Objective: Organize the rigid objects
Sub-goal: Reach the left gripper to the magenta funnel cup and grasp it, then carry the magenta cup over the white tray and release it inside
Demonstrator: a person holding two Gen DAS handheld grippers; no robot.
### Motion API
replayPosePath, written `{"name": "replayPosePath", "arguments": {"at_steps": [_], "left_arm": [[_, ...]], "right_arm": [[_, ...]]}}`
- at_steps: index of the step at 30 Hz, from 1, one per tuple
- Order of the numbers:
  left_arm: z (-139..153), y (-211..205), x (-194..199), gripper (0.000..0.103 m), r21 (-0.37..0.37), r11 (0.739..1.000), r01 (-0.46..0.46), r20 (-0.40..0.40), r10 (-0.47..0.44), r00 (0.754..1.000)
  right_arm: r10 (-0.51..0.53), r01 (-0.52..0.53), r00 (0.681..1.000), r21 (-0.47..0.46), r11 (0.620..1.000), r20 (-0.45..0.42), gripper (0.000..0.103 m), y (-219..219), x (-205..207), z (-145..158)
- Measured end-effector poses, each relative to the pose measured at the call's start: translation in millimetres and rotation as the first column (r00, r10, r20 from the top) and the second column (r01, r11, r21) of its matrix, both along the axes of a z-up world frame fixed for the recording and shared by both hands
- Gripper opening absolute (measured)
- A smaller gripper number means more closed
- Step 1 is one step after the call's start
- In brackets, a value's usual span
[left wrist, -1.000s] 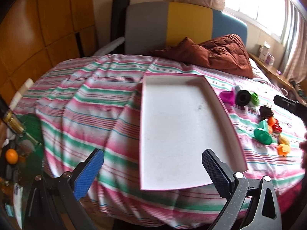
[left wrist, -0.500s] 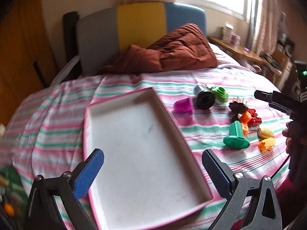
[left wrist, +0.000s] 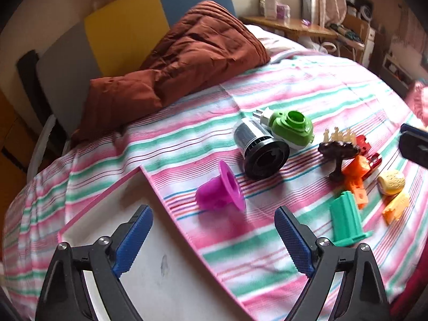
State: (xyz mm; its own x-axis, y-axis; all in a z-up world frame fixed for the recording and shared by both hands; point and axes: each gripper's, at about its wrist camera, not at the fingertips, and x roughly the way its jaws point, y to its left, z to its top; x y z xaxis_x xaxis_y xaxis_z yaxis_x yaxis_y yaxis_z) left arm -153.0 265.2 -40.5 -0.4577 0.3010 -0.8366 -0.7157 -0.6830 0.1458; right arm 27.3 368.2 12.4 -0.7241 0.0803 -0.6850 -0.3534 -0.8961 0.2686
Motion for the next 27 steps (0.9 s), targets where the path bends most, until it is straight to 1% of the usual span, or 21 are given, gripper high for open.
{"name": "replayPosePath", "arguments": {"at_steps": [2,3,5,6,7,8,9,11,12,15,16,17,20,22,23,25,27], "left_arm": [[-9.8,10.1,-7.0,0.089,-0.036,0.999,0.019,0.011,-0.019,1.0],[-13.8,15.0,-9.6,0.089,-0.05,0.998,0.033,0.012,-0.033,0.999],[-21.9,25.4,-14.6,0.088,-0.088,0.995,0.049,-0.005,-0.049,0.999],[-26.4,28.9,-18.1,0.086,-0.102,0.993,0.054,-0.002,-0.054,0.999],[-30.7,31.5,-21.4,0.073,-0.111,0.992,0.055,0.012,-0.054,0.998],[-35.9,33.1,-25.9,0.055,-0.11,0.992,0.059,0.055,-0.054,0.997],[-39.1,32.4,-30.3,0.055,-0.092,0.994,0.052,0.098,-0.043,0.994],[-37.2,27.8,-33.0,0.052,-0.028,0.999,0.03,0.121,-0.026,0.992],[-36.3,26.1,-32.5,0.052,-0.01,1.0,0.021,0.129,-0.019,0.991],[-31.5,18.3,-25.6,0.05,0.031,0.999,-0.009,0.13,0.005,0.991],[-28.3,14.8,-21.1,0.045,0.046,0.999,-0.016,0.127,0.01,0.992],[-23.7,10.6,-15.5,0.044,0.066,0.998,-0.022,0.121,0.014,0.992],[-15.6,0.9,0.9,0.044,0.106,0.994,-0.026,0.13,0.012,0.991],[-12.8,-2.9,12.4,0.044,0.098,0.995,-0.022,0.095,0.013,0.995],[-11.5,-6.0,16.5,0.044,0.108,0.994,-0.023,0.093,0.013,0.996],[-5.3,-14.3,26.3,0.044,0.147,0.989,-0.03,0.112,0.013,0.994],[2.4,-22.4,37.5,0.044,0.18,0.983,-0.045,0.118,0.024,0.993]], "right_arm": [[0.001,-0.001,1.0,-0.008,1.0,-0.002,0.097,1.2,0.0,-0.1],[-0.001,0.001,1.0,-0.011,1.0,-0.003,0.097,1.9,0.1,0.0],[-0.002,0.002,1.0,-0.025,1.0,-0.008,0.097,3.4,0.8,-0.2],[-0.002,0.002,1.0,-0.033,0.999,-0.009,0.097,4.4,0.9,-0.3],[-0.002,0.002,1.0,-0.041,0.999,-0.01,0.097,5.5,0.8,-0.5],[-0.003,0.002,1.0,-0.047,0.999,-0.011,0.097,5.6,0.5,-0.7],[-0.004,0.003,1.0,-0.052,0.999,-0.011,0.097,6.3,0.4,-1.0],[-0.007,0.006,1.0,-0.057,0.998,-0.011,0.097,6.8,0.4,-1.6],[-0.009,0.009,1.0,-0.058,0.998,-0.01,0.097,7.3,0.5,-2.0],[-0.015,0.014,1.0,-0.071,0.997,-0.011,0.097,9.5,1.2,-3.0],[-0.015,0.014,1.0,-0.082,0.997,-0.012,0.097,10.5,1.1,-3.6],[-0.013,0.011,1.0,-0.096,0.995,-0.012,0.097,11.5,0.9,-4.3],[-0.004,0.002,1.0,-0.126,0.992,-0.011,0.097,12.4,0.2,-6.5],[0.011,-0.012,1.0,-0.137,0.99,-0.008,0.097,10.2,-1.1,-7.9],[0.019,-0.019,1.0,-0.14,0.99,-0.004,0.096,8.4,-2.0,-8.8],[0.041,-0.04,0.999,-0.152,0.988,0.007,0.092,5.8,-4.6,-11.4],[0.072,-0.067,0.997,-0.171,0.983,0.019,0.089,3.2,-7.5,-15.2]]}}
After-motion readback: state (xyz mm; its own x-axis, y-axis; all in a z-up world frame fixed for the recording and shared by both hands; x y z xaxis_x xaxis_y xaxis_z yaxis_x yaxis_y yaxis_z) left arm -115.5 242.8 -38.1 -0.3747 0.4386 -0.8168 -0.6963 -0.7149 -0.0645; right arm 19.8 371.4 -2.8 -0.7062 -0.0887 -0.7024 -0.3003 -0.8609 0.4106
